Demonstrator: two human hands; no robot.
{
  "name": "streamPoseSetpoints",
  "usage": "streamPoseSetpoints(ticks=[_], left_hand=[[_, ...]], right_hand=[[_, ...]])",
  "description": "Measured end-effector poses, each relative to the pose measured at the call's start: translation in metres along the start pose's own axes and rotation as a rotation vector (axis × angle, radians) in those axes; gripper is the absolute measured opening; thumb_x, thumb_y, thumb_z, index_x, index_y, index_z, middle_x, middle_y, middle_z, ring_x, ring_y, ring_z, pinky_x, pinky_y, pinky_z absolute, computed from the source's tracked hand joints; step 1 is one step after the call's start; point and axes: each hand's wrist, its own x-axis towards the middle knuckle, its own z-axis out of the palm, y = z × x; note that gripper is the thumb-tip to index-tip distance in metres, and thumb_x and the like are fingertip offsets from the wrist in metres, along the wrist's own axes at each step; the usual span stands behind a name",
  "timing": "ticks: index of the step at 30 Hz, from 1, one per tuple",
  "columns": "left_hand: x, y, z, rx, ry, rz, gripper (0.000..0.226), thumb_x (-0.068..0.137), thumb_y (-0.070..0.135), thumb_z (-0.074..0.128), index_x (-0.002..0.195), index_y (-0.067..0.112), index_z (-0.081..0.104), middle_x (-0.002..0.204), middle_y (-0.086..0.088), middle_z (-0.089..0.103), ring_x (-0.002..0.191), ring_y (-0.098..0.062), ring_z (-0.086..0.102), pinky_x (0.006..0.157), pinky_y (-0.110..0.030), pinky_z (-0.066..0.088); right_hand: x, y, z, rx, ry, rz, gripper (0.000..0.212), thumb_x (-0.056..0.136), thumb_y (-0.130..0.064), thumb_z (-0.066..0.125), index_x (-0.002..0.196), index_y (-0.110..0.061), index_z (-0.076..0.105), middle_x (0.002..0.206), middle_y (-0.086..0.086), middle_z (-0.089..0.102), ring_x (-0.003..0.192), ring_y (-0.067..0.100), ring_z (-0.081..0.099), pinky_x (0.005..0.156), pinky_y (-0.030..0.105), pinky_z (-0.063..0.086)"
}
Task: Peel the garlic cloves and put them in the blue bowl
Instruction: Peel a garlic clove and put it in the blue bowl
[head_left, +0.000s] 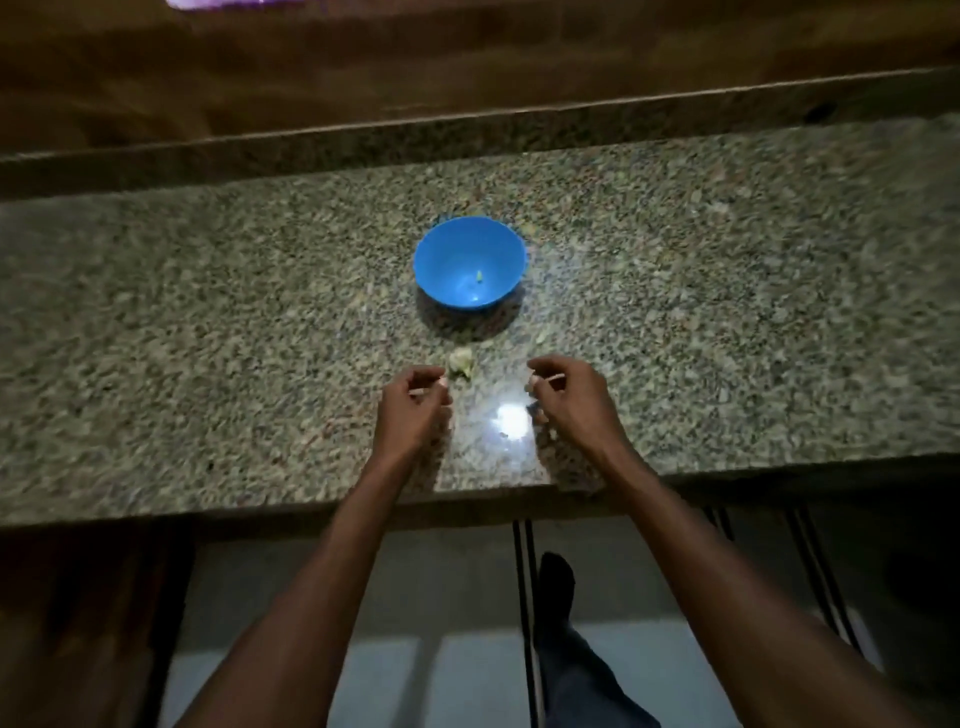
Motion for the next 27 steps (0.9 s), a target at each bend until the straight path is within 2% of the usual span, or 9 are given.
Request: streamPoseSetpoints(ticks=[2, 4, 9, 13, 15, 17, 21, 24, 27], left_hand=[[0.021, 0.001, 0.006, 0.044, 0.044, -0.032, 0.019, 0.092, 0.032, 0.071, 0.106, 0.019, 0.072, 0.096, -0.011, 0.076, 0.082, -0.019, 0.074, 0.077, -0.04, 0.062], [0.033, 0.0, 0.008, 0.068, 0.093, -0.078, 0.016, 0.089, 0.036, 0.07, 0.103, 0.027, 0.071, 0.097, -0.008, 0.075, 0.089, -0.031, 0.073, 0.082, -0.05, 0.06], [0.053, -0.002, 0.004, 0.151, 0.122, -0.082, 0.014, 0.098, 0.017, 0.068, 0.112, 0.016, 0.071, 0.103, -0.004, 0.074, 0.097, -0.023, 0.071, 0.089, -0.045, 0.061], [0.07, -0.006, -0.002, 0.168, 0.104, -0.054, 0.013, 0.1, 0.017, 0.065, 0.113, 0.015, 0.071, 0.101, -0.001, 0.073, 0.093, -0.016, 0.069, 0.082, -0.034, 0.058], [0.081, -0.005, -0.005, 0.15, 0.088, -0.026, 0.014, 0.101, 0.017, 0.065, 0.114, 0.016, 0.07, 0.099, -0.001, 0.073, 0.09, -0.017, 0.071, 0.078, -0.033, 0.059], [0.092, 0.0, -0.007, 0.101, 0.078, -0.023, 0.014, 0.103, 0.018, 0.064, 0.115, 0.016, 0.07, 0.096, -0.003, 0.073, 0.085, -0.021, 0.073, 0.072, -0.034, 0.061], [0.117, 0.01, -0.009, 0.013, 0.034, -0.044, 0.015, 0.104, 0.025, 0.064, 0.116, 0.016, 0.068, 0.094, -0.005, 0.074, 0.083, -0.02, 0.074, 0.071, -0.039, 0.062], [0.127, 0.012, -0.01, -0.035, 0.006, -0.068, 0.015, 0.104, 0.024, 0.064, 0.115, 0.016, 0.068, 0.093, -0.006, 0.074, 0.079, -0.015, 0.074, 0.068, -0.035, 0.059], [0.13, 0.007, -0.013, -0.069, -0.023, -0.081, 0.013, 0.103, 0.022, 0.063, 0.115, 0.016, 0.067, 0.091, -0.01, 0.075, 0.079, -0.019, 0.074, 0.069, -0.039, 0.059]], right_hand=[[0.033, 0.002, -0.004, -0.122, 0.03, -0.045, 0.028, 0.099, -0.008, 0.064, 0.125, -0.008, 0.074, 0.113, 0.012, 0.074, 0.092, 0.021, 0.075, 0.083, 0.038, 0.064], [0.058, 0.007, -0.003, -0.241, 0.031, -0.085, 0.033, 0.098, -0.001, 0.061, 0.128, -0.006, 0.073, 0.119, 0.014, 0.064, 0.1, 0.022, 0.068, 0.09, 0.036, 0.059], [0.086, 0.018, 0.0, -0.462, -0.064, -0.222, 0.019, 0.096, 0.0, 0.06, 0.106, -0.009, 0.074, 0.112, 0.005, 0.056, 0.1, 0.024, 0.058, 0.081, 0.036, 0.051], [0.085, 0.013, -0.006, -0.413, 0.034, -0.261, 0.01, 0.097, -0.006, 0.067, 0.093, -0.01, 0.075, 0.094, 0.002, 0.059, 0.082, 0.02, 0.062, 0.069, 0.036, 0.056], [0.085, -0.011, -0.013, -0.241, 0.112, -0.216, 0.011, 0.1, -0.01, 0.067, 0.101, -0.009, 0.078, 0.097, 0.002, 0.067, 0.085, 0.012, 0.066, 0.068, 0.015, 0.055], [0.093, -0.041, -0.016, -0.087, 0.148, -0.181, 0.012, 0.1, -0.015, 0.07, 0.107, -0.01, 0.079, 0.096, -0.003, 0.074, 0.087, -0.002, 0.068, 0.07, 0.003, 0.05], [0.132, -0.083, 0.0, -0.051, 0.103, -0.206, 0.011, 0.096, -0.017, 0.074, 0.102, -0.013, 0.081, 0.085, -0.006, 0.076, 0.075, -0.006, 0.07, 0.07, 0.004, 0.051], [0.148, -0.093, 0.015, -0.138, 0.061, -0.195, 0.015, 0.095, -0.015, 0.075, 0.107, -0.01, 0.082, 0.092, 0.002, 0.08, 0.076, -0.003, 0.07, 0.069, -0.001, 0.047], [0.147, -0.09, 0.02, -0.144, 0.08, -0.166, 0.017, 0.095, -0.015, 0.075, 0.109, -0.01, 0.082, 0.096, 0.003, 0.08, 0.08, 0.006, 0.073, 0.071, 0.005, 0.051]])
